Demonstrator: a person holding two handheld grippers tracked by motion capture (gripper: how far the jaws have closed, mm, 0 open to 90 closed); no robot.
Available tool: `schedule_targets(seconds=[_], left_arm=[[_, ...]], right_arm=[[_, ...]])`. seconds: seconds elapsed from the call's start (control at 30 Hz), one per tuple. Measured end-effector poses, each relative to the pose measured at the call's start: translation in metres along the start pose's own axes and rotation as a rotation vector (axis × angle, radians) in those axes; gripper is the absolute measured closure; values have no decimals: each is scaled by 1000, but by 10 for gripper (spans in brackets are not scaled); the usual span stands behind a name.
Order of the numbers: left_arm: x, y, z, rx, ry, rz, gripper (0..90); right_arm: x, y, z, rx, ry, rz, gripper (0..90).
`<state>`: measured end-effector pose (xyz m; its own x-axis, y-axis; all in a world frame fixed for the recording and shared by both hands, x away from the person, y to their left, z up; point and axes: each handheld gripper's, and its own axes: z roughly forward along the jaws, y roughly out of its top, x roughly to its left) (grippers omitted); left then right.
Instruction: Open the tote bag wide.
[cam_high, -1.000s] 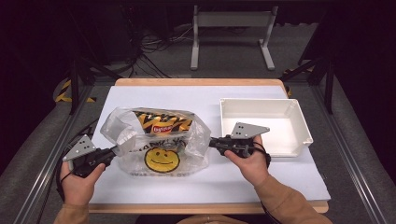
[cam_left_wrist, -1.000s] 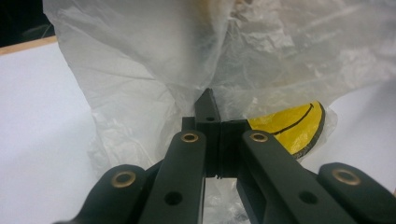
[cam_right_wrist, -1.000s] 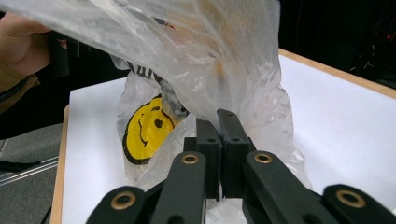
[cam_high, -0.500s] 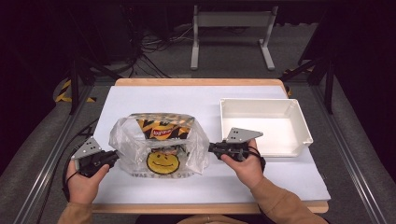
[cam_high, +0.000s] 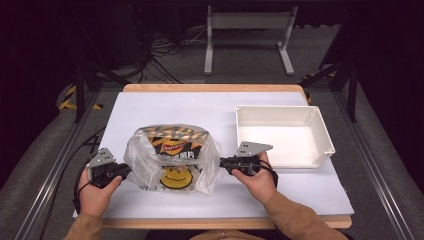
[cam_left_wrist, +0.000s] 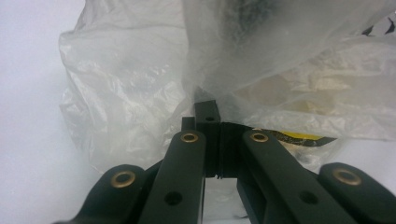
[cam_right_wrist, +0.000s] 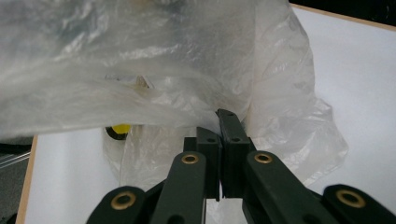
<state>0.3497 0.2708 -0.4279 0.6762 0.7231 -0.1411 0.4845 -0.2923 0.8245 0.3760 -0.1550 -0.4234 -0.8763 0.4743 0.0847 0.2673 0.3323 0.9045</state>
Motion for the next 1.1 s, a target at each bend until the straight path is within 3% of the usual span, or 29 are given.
schedule_targets(seconds=[0.4, 0.7, 0.83, 1.1], left_arm=[[4, -4, 11, 39, -6, -13, 894], [4, -6, 10, 35, -5, -19, 862], [1, -5, 2, 2, -3, -22, 789], [-7, -1, -18, -69, -5, -11, 556]], right_arm=[[0, -12, 13, 47, 4, 11, 887], [-1, -16, 16, 60, 2, 18, 867], [0, -15, 12, 50, 3, 23, 834], [1, -10, -2, 18, -2, 31, 758]])
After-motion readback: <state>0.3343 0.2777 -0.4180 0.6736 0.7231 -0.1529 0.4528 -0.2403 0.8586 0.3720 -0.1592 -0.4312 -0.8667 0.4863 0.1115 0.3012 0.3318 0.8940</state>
